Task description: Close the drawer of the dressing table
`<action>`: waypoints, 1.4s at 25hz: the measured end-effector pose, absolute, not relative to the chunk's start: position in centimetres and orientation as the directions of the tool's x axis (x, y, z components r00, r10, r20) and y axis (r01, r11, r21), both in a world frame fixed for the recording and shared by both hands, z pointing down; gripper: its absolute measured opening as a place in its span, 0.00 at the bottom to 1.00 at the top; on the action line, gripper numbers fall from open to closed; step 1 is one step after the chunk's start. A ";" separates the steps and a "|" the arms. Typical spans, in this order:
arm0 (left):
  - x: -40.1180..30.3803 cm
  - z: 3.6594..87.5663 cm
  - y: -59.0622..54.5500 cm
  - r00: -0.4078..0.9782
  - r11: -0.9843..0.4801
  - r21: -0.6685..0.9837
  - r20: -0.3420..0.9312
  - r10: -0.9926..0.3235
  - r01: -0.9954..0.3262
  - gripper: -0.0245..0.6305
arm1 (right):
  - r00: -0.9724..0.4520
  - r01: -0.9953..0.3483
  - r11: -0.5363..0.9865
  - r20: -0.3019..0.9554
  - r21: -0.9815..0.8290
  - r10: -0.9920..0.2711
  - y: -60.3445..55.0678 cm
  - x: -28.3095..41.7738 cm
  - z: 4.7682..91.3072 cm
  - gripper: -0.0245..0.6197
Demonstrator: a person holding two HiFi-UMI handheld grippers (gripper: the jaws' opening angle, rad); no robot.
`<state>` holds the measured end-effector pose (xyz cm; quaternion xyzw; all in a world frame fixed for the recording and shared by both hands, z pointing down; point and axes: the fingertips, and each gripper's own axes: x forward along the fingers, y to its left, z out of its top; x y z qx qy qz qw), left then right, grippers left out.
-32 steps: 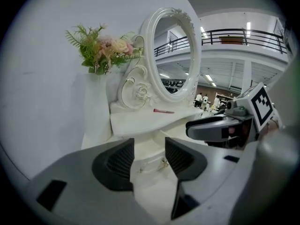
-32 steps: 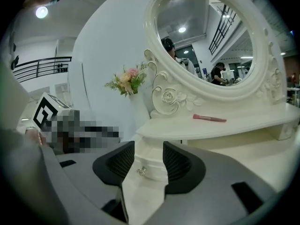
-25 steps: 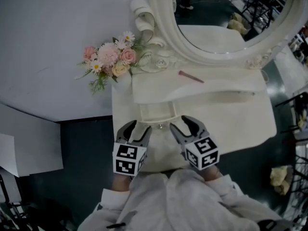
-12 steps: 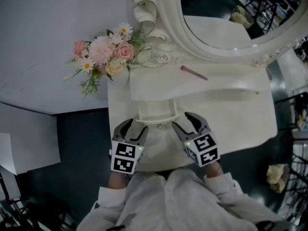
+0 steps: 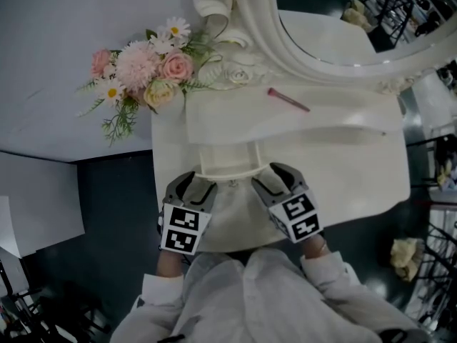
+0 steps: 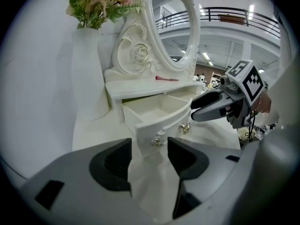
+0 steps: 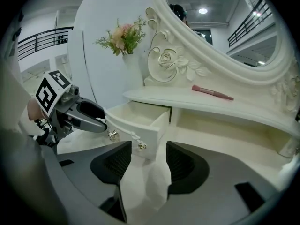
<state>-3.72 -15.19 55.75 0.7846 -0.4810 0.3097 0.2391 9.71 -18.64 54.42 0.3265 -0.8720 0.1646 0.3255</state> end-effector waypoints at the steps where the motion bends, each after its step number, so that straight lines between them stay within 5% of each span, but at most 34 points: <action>1: -3.6 55.9 -15.2 0.345 -0.424 0.076 0.718 -0.604 -0.902 0.37 | -0.575 -0.672 0.736 0.680 -0.077 -0.454 -18.6 9.5 54.5 0.36; 35: -3.1 56.0 -16.0 0.379 -0.549 -0.007 0.715 -0.587 -0.836 0.33 | -0.584 -0.604 0.796 0.666 0.025 -0.464 -19.0 8.8 54.6 0.33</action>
